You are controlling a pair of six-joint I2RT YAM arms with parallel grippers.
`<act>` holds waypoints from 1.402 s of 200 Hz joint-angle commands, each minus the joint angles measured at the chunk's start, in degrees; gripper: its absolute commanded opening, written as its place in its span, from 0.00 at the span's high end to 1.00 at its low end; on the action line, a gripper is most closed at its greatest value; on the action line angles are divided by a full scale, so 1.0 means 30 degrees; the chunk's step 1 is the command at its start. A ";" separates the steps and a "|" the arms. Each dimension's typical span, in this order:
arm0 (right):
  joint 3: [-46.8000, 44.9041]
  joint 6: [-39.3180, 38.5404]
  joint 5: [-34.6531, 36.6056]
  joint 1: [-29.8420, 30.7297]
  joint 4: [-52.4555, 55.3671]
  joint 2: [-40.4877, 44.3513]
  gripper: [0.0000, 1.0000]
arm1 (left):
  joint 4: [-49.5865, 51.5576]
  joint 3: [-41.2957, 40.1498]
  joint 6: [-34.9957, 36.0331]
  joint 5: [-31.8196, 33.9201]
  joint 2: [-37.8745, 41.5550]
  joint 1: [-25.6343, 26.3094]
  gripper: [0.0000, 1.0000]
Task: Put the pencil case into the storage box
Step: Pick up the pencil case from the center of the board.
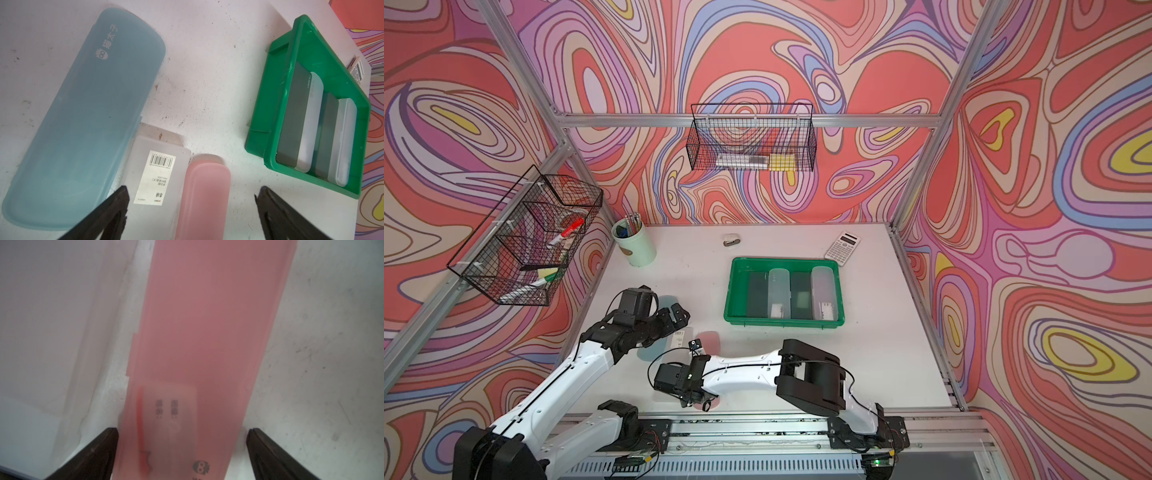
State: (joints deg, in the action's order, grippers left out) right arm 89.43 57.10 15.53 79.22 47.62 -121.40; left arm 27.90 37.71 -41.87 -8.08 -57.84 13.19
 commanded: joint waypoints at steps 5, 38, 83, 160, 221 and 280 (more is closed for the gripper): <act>-0.1034 0.0414 0.0569 0.0031 0.0685 0.0656 0.02 | -0.0158 -0.0009 0.0040 -0.0339 0.0044 -0.0061 0.01; -0.2998 -0.0056 0.0288 -0.0010 -0.0518 0.2089 0.02 | -0.0454 0.0169 0.0065 -0.0740 -0.0331 -0.0061 0.01; -0.3438 -0.0918 0.0724 -0.0006 -0.0105 0.2338 0.03 | -0.0326 0.0398 0.0215 -0.0706 -0.0431 -0.0061 0.01; -0.2454 -0.1690 0.1030 0.0019 0.0026 0.1031 0.11 | 0.1550 0.1981 0.0897 0.1211 0.0185 -0.0061 0.01; -0.3985 -0.1723 0.1557 0.0164 -0.0345 0.1887 0.24 | 0.2760 0.2862 0.0772 0.1305 0.1191 -0.0061 0.01; -0.5305 -0.2088 0.2065 0.0222 -0.1270 0.3651 0.25 | 0.3405 0.4339 0.1174 0.1286 0.1252 -0.0061 0.01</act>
State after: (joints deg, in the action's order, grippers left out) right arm 75.33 52.14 19.42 79.61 43.05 -112.90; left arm 35.20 48.49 -39.81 -4.82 -54.63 13.19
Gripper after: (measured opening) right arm 0.771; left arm 0.993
